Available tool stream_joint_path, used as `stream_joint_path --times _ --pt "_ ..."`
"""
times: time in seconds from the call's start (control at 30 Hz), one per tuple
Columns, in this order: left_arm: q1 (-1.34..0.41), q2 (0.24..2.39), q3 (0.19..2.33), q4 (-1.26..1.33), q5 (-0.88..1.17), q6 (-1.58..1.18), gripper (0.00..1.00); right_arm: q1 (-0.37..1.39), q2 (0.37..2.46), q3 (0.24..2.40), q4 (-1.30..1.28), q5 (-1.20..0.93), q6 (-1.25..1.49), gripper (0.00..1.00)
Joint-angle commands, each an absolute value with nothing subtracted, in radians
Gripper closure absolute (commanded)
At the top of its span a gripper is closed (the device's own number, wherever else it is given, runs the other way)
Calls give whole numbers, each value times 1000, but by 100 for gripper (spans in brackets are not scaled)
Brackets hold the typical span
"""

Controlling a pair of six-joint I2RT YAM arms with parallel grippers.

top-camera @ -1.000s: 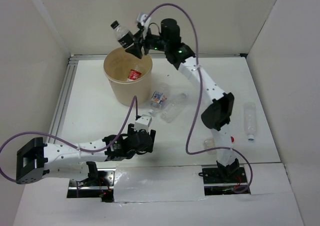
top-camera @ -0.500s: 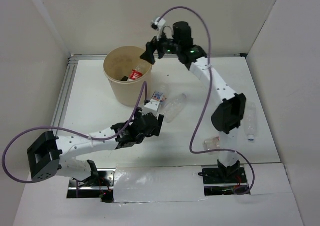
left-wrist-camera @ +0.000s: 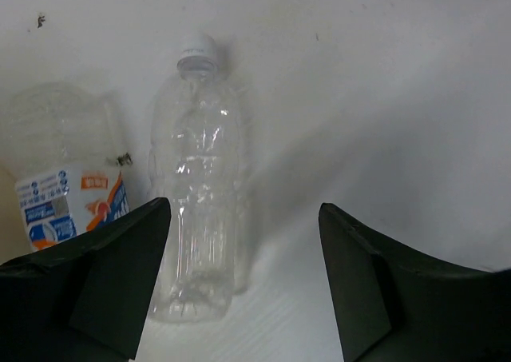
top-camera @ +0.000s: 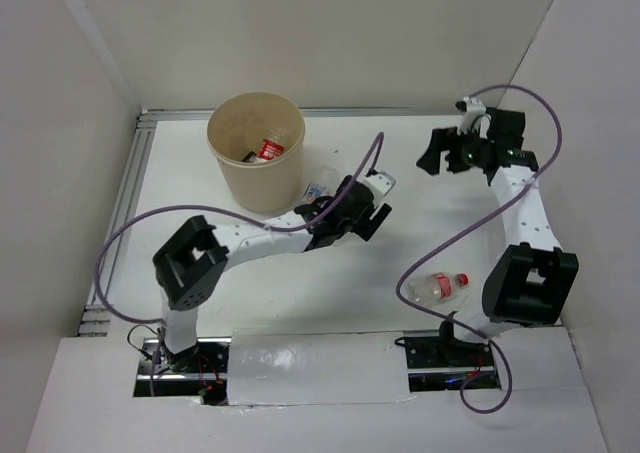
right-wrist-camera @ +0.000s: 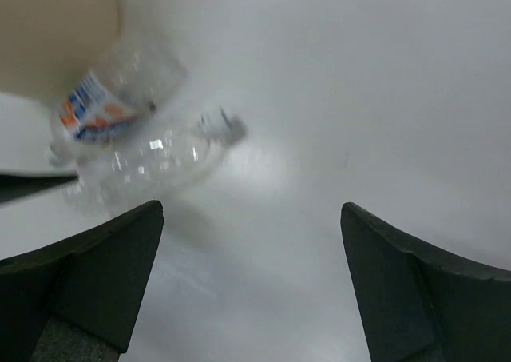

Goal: Put the plastic bottles in the bin

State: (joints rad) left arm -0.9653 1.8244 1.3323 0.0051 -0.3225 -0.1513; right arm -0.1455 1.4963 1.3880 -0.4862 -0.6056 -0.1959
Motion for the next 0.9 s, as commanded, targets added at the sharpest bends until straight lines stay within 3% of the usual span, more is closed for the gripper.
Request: stream_joint_path --times 0.0,0.13,0.33,0.4,0.47,0.53,0.57,0.6,0.77,0.87 --pt "-943 1974 1442 -44 -403 -83 13 -216 1349 1272 -592 -690 -245 1" --pt "-933 2074 1545 -132 -449 -83 15 -310 1243 1119 -617 -730 -297 0" --pt "-923 2167 1615 -205 -476 -92 23 -399 1203 1062 -689 -781 -365 0" --pt "-923 2168 1624 -206 -447 -103 43 -413 1203 1062 -713 -792 -408 0" --pt "-923 2158 1614 -206 -398 -112 52 -423 1203 1062 -752 -781 -449 0" --pt "-923 2158 1592 -206 -397 -121 47 -437 1203 1062 -761 -762 -459 0" --pt "-923 2158 1582 -206 -397 -121 40 -437 1203 1062 -761 -762 -459 0" --pt "-923 2158 1582 -227 -397 -136 25 -448 1192 1062 -761 -762 -459 0" --pt "-933 2169 1554 -238 -446 -160 4 -448 1172 1062 -736 -729 -437 0" --pt "-933 2169 1569 -254 -460 -160 4 -448 1161 1062 -736 -729 -426 0"
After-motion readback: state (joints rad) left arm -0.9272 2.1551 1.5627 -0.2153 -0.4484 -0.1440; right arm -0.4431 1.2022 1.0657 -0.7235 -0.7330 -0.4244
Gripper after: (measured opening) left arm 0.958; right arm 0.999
